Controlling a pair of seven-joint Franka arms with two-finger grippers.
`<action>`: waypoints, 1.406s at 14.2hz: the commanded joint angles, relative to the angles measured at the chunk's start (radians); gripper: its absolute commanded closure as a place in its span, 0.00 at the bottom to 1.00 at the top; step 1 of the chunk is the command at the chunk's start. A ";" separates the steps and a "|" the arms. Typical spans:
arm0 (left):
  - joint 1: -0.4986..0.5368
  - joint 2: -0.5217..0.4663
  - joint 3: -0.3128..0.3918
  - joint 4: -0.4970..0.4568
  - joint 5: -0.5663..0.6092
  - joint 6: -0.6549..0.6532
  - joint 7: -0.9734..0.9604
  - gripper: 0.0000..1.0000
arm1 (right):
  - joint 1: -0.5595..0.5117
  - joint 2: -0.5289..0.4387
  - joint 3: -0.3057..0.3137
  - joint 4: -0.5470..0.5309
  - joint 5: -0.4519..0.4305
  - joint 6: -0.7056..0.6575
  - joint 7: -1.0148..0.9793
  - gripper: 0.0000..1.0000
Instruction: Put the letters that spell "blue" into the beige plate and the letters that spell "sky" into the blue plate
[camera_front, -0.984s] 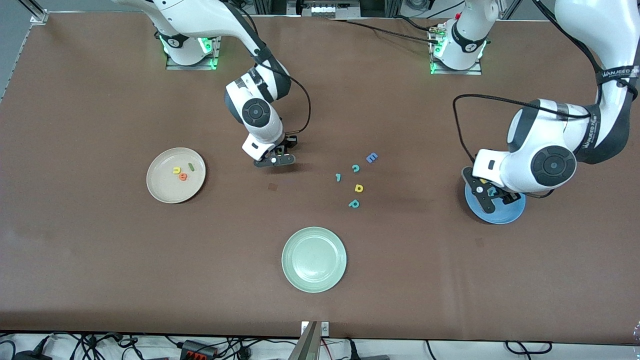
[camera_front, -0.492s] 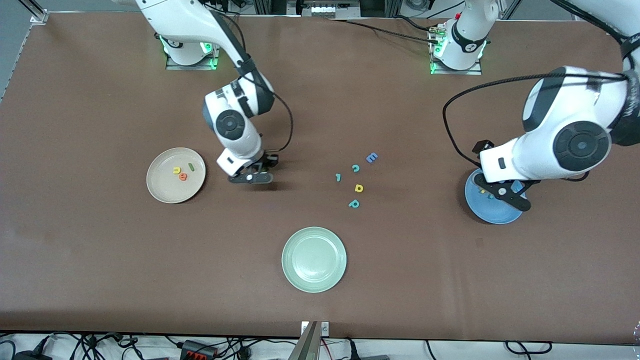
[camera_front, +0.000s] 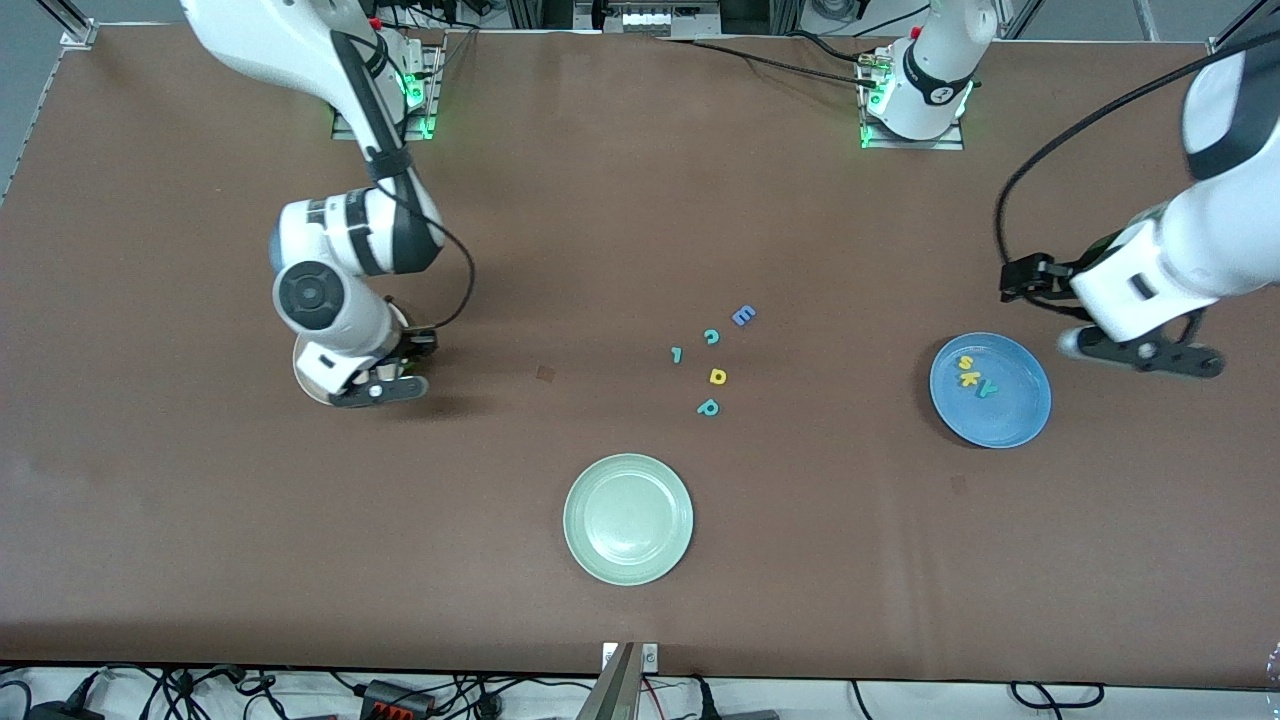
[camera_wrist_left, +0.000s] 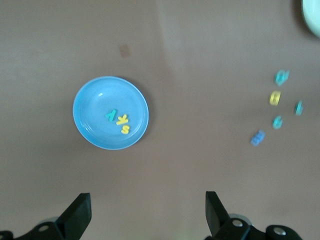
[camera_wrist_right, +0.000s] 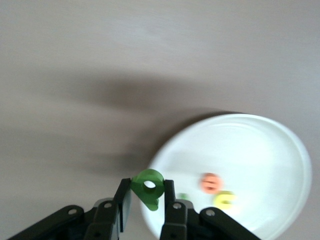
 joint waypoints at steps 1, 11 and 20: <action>-0.033 -0.187 0.094 -0.259 -0.036 0.225 -0.086 0.00 | -0.081 -0.007 0.002 -0.030 -0.010 -0.009 -0.111 0.85; -0.076 -0.192 0.117 -0.211 -0.021 0.171 -0.078 0.00 | -0.207 0.036 0.004 -0.096 -0.002 0.063 -0.211 0.01; -0.046 -0.192 0.117 -0.210 -0.024 0.158 0.048 0.00 | -0.216 -0.091 -0.027 0.250 0.010 -0.387 -0.048 0.00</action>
